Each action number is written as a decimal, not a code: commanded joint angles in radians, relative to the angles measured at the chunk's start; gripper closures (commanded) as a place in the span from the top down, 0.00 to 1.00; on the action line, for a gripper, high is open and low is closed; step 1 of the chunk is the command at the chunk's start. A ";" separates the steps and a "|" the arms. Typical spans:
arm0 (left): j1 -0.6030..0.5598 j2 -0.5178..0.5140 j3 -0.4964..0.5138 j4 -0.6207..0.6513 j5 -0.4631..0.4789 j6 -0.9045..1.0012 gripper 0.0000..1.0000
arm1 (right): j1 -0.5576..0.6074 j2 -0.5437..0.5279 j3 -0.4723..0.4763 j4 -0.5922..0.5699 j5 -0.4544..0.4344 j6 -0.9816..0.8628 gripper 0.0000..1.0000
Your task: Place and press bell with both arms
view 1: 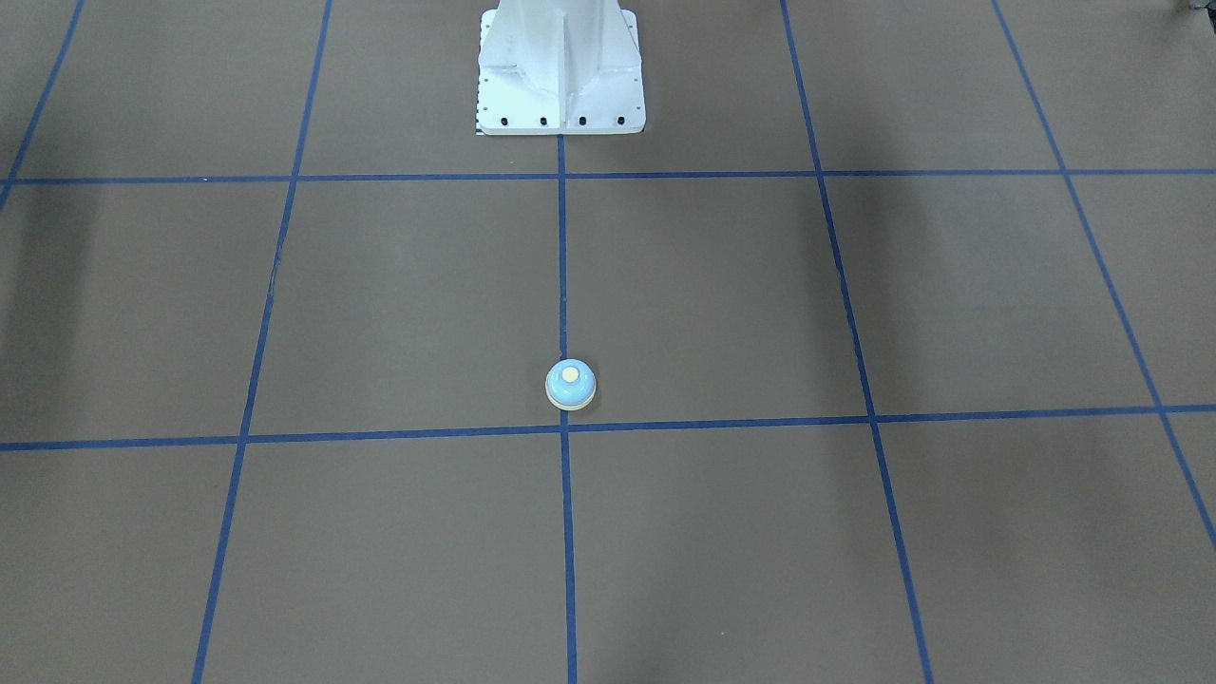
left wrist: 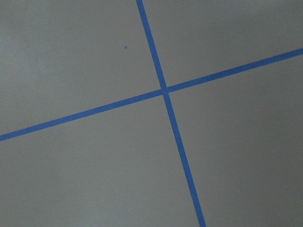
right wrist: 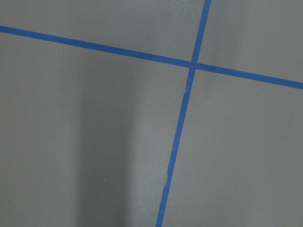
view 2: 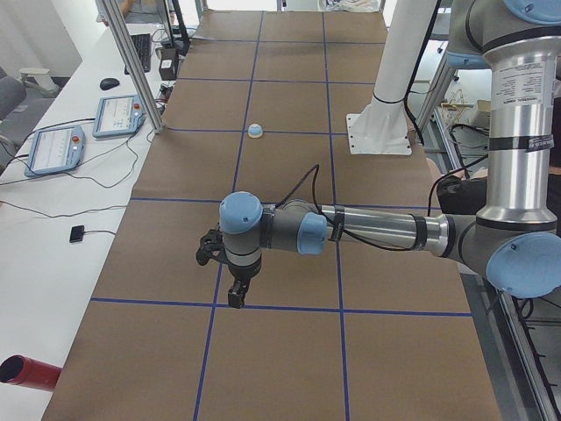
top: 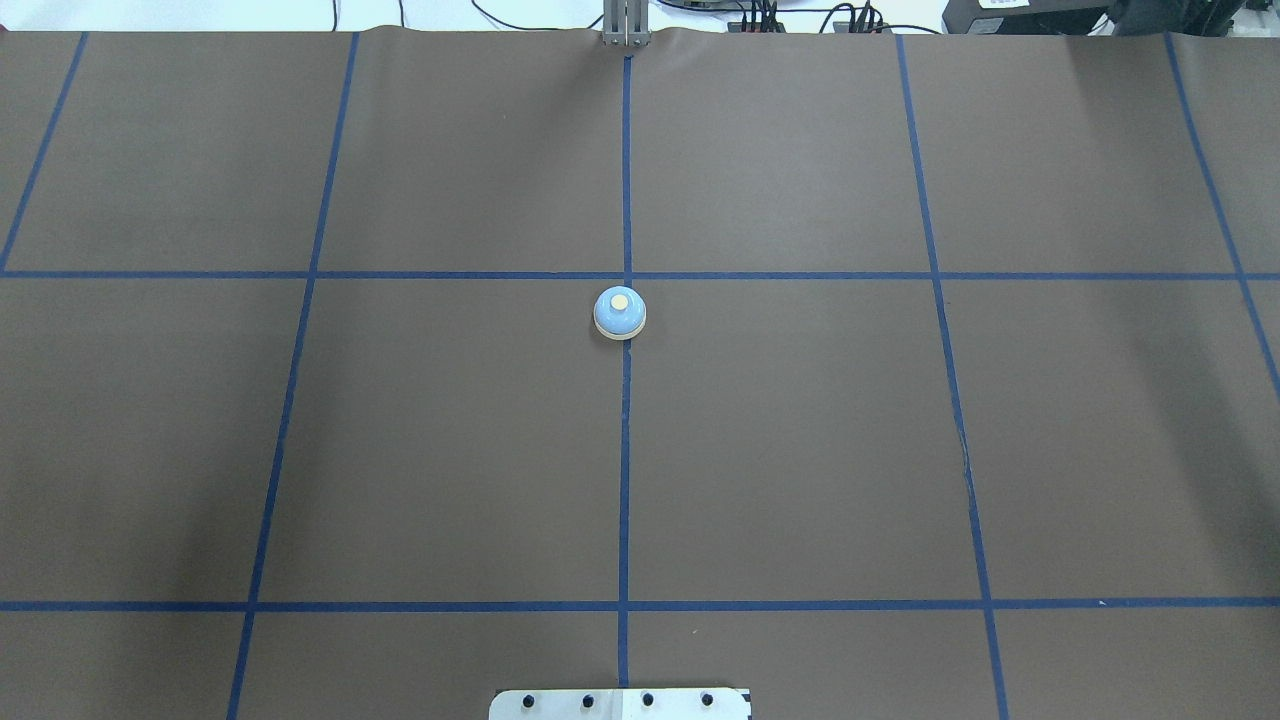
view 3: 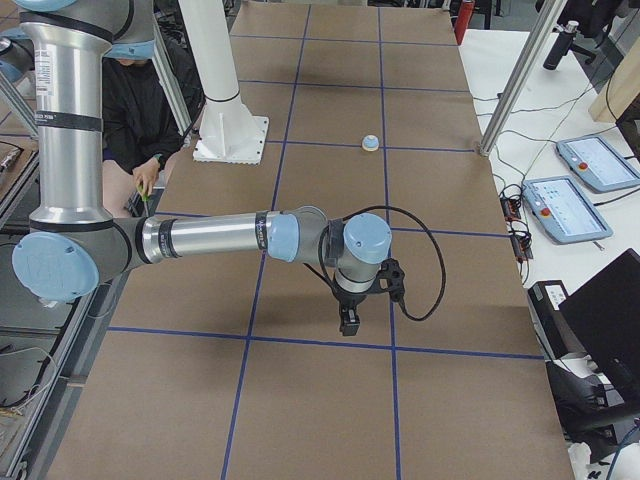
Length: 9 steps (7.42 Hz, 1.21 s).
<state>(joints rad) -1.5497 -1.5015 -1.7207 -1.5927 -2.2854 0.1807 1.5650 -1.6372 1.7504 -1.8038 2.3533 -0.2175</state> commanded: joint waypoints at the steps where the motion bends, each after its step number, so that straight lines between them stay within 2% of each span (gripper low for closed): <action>1: -0.001 0.001 0.000 0.000 0.001 0.005 1.00 | 0.012 -0.016 -0.020 0.000 0.001 -0.002 1.00; 6: -0.006 0.004 -0.002 0.000 0.000 0.006 1.00 | 0.055 -0.020 -0.035 0.009 0.001 -0.005 1.00; 9: -0.007 0.004 -0.002 0.000 0.000 0.006 1.00 | 0.055 -0.052 -0.095 0.177 0.003 0.000 1.00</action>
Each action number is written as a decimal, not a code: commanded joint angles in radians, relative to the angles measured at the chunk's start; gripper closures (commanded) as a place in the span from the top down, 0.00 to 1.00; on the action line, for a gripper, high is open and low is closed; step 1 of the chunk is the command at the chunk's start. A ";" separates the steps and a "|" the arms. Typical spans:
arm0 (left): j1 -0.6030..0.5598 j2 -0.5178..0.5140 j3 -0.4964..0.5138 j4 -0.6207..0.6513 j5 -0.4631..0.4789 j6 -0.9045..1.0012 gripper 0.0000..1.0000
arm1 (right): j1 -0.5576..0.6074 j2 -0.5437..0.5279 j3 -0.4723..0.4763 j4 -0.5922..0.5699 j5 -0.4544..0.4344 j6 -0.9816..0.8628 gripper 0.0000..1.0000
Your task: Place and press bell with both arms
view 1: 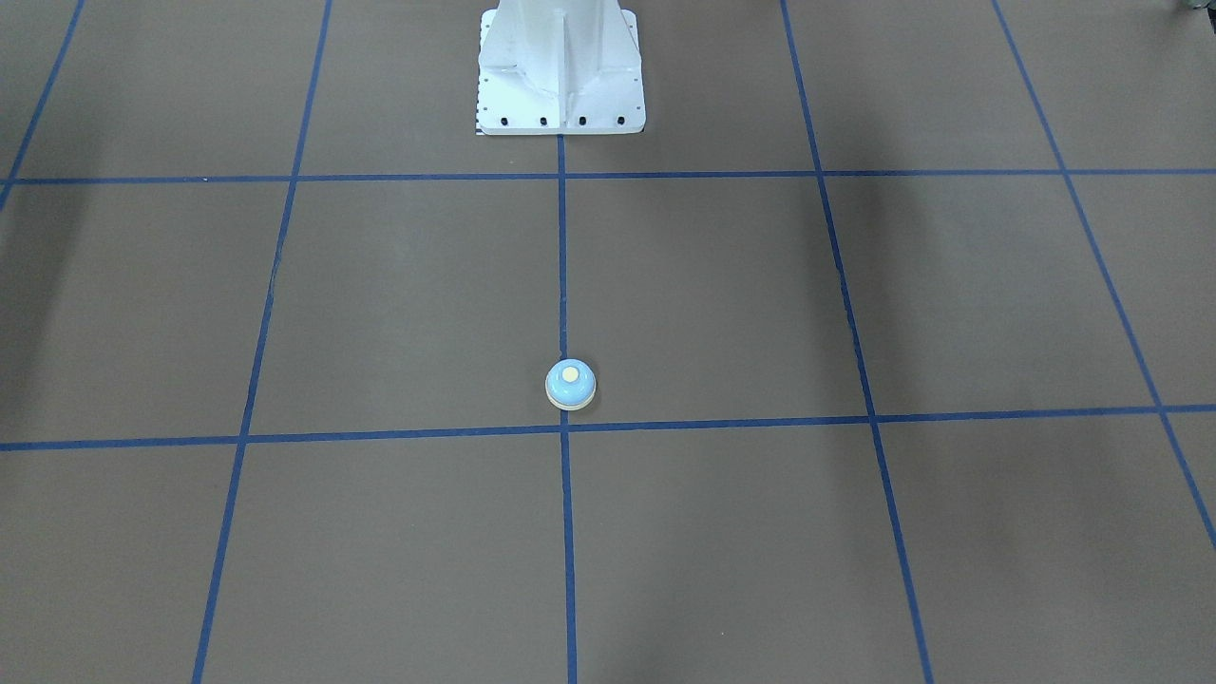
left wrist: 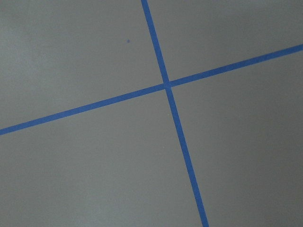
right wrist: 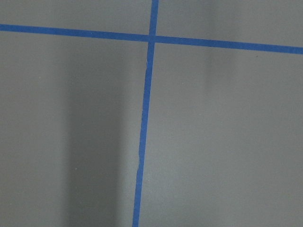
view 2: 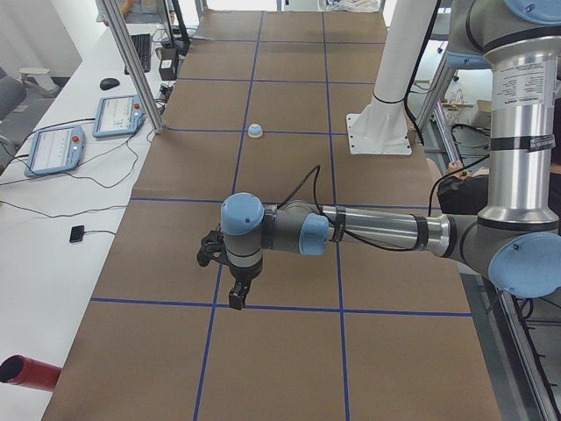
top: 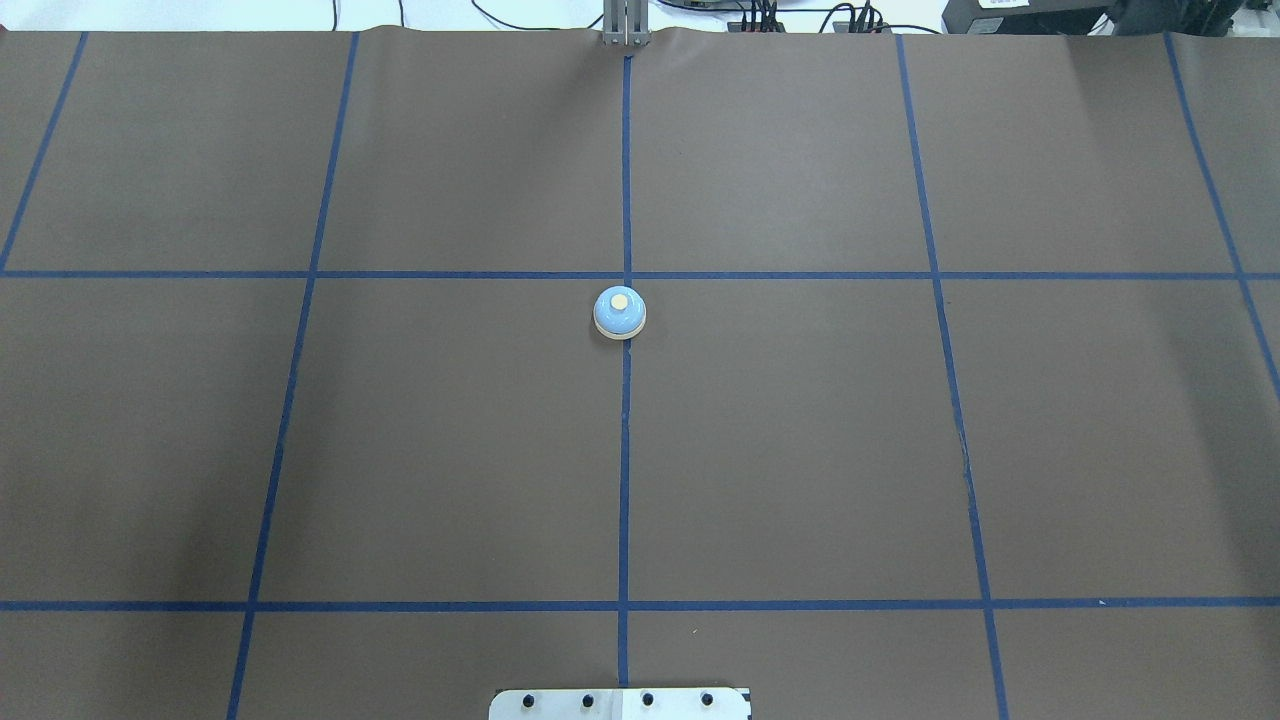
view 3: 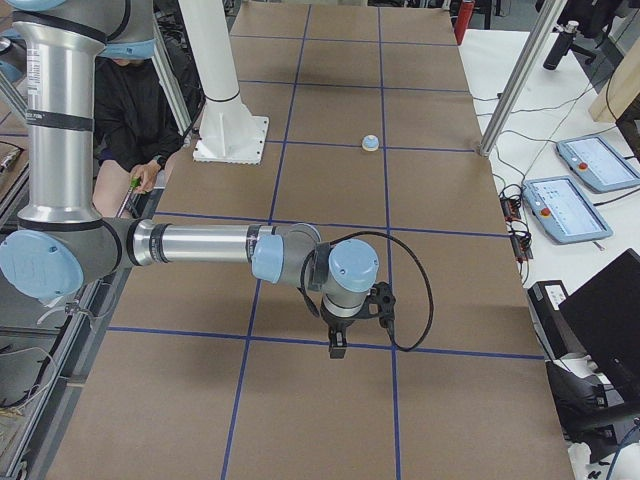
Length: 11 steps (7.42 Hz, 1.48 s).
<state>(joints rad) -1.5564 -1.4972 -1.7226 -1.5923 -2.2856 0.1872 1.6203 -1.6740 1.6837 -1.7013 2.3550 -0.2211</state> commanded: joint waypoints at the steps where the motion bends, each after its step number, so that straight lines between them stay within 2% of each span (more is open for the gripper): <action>1: -0.001 -0.001 0.000 0.000 0.000 0.000 1.00 | 0.001 -0.018 -0.035 0.121 0.003 0.012 1.00; 6: -0.001 0.000 0.000 0.002 0.002 0.000 1.00 | 0.067 -0.006 0.030 0.086 0.006 0.016 1.00; 11: -0.001 0.000 0.003 0.002 0.002 0.000 1.00 | 0.067 -0.006 0.031 0.086 0.007 0.016 1.00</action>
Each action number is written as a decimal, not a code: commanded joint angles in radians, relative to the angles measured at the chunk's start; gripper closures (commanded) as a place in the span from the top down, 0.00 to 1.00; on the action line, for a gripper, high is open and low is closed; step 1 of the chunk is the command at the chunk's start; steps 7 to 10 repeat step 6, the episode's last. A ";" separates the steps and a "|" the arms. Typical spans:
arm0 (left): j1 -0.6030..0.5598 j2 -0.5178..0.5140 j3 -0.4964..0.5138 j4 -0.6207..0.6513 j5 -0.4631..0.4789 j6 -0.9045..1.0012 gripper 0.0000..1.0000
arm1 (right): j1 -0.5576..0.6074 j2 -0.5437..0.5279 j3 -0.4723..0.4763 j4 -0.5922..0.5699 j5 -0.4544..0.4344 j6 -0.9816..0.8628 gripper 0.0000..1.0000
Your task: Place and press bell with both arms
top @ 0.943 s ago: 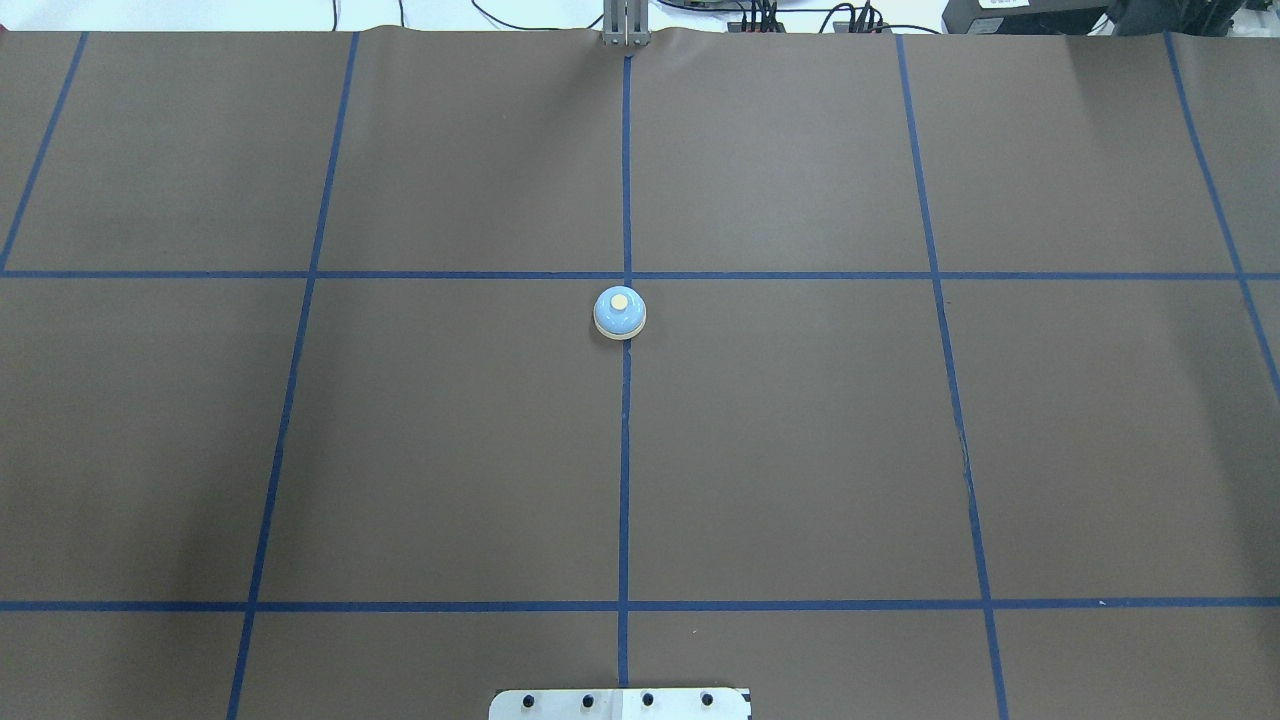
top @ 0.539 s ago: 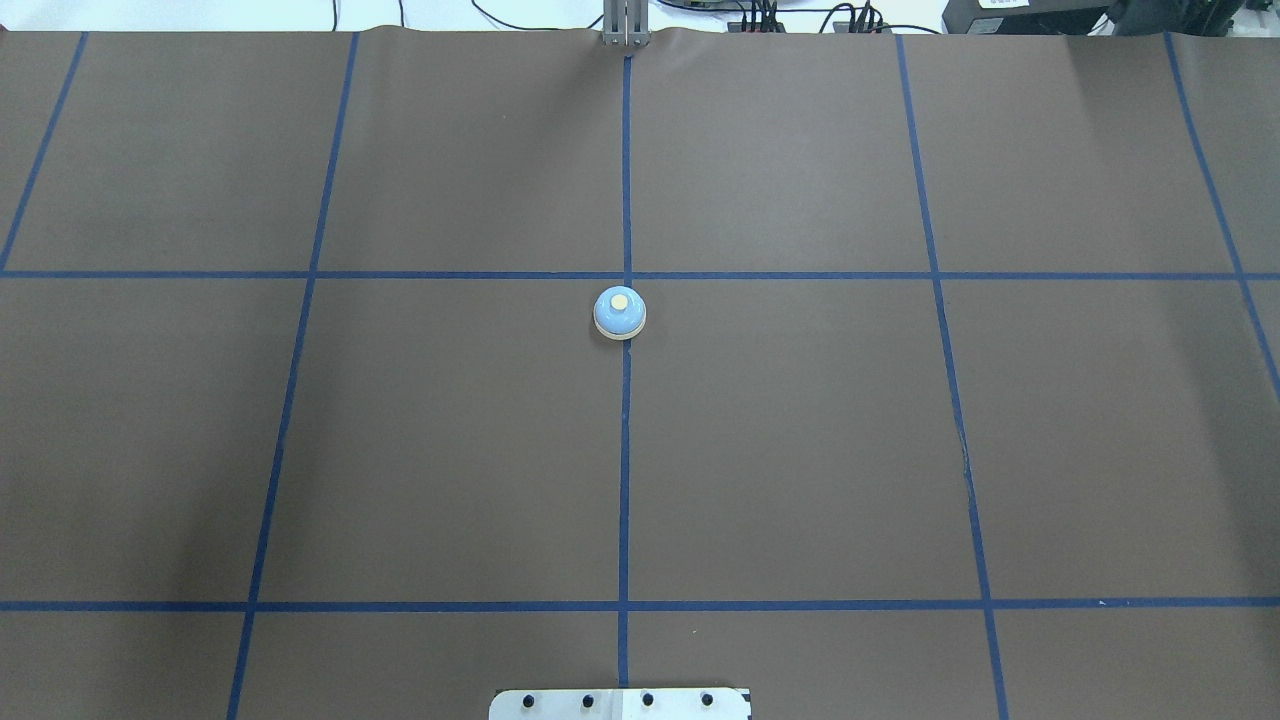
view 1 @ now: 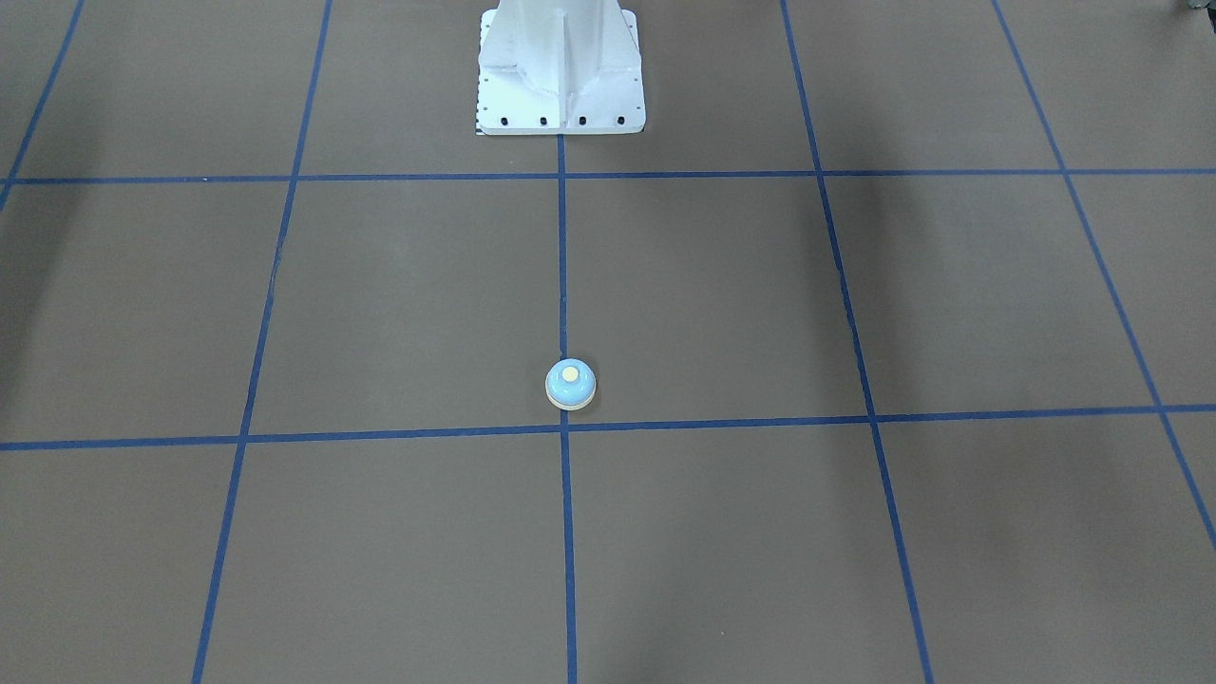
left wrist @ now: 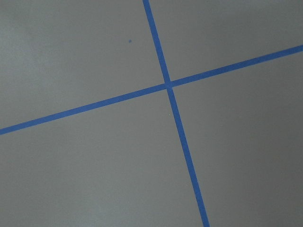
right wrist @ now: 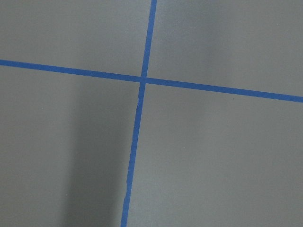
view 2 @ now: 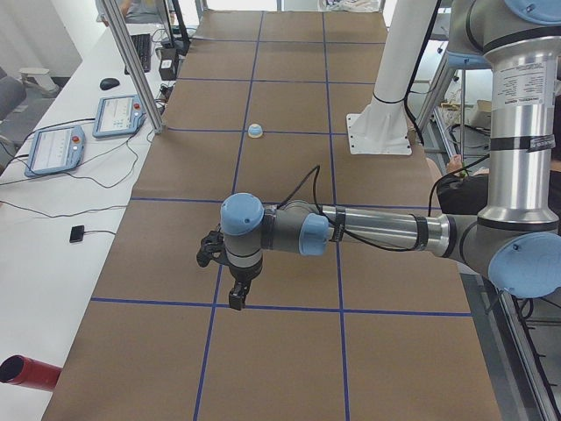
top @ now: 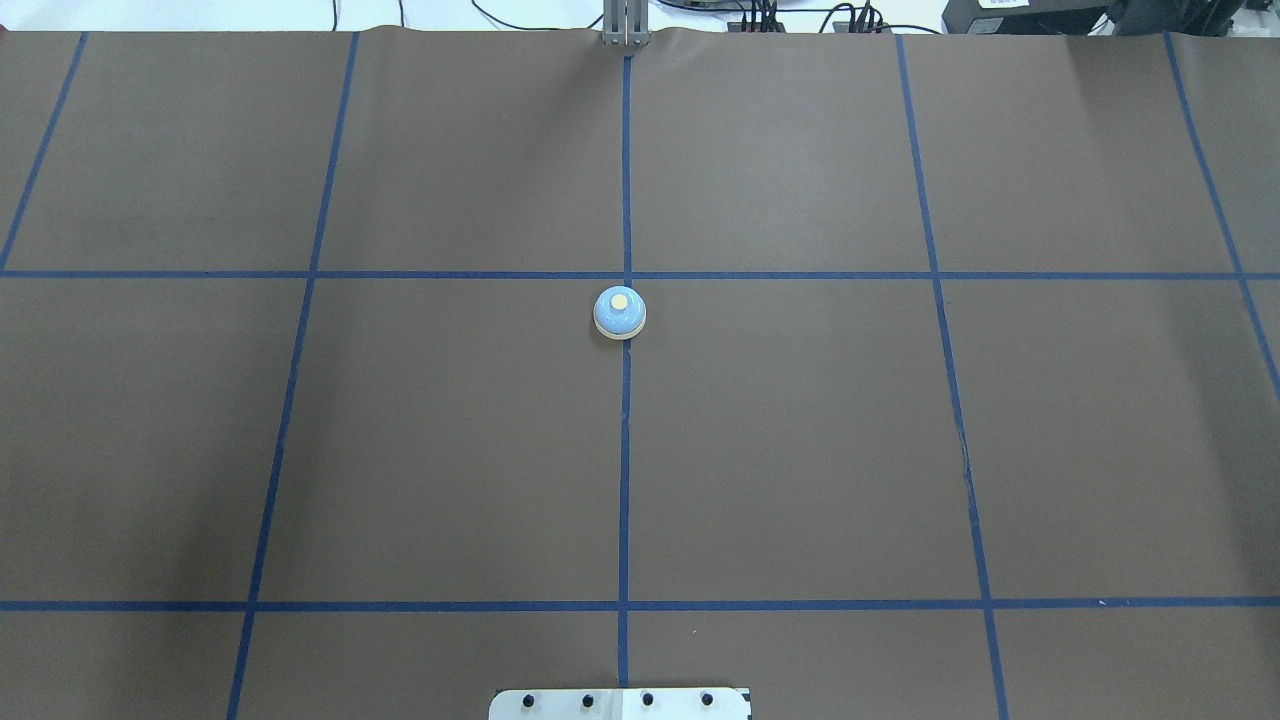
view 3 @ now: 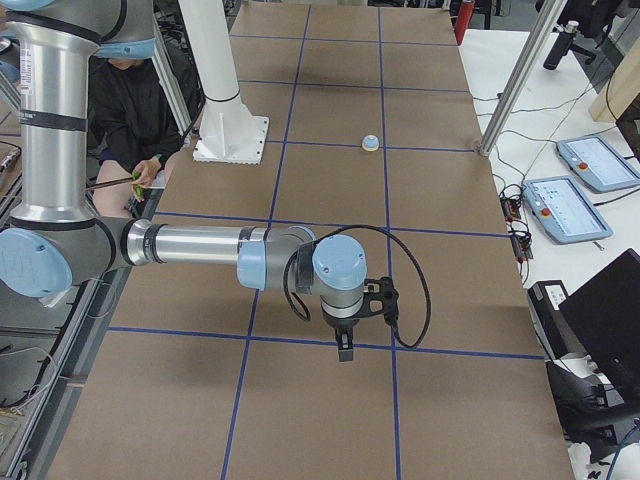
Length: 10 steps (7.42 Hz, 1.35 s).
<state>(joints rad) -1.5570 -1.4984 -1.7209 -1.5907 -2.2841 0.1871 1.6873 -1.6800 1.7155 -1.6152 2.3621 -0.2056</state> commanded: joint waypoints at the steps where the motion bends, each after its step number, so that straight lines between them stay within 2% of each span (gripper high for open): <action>1: 0.000 0.000 0.001 0.000 0.000 0.000 1.00 | 0.000 0.000 -0.001 0.000 0.000 0.000 1.00; 10: 0.000 0.001 0.006 0.000 0.002 0.002 1.00 | 0.000 0.002 -0.001 0.000 0.000 0.000 1.00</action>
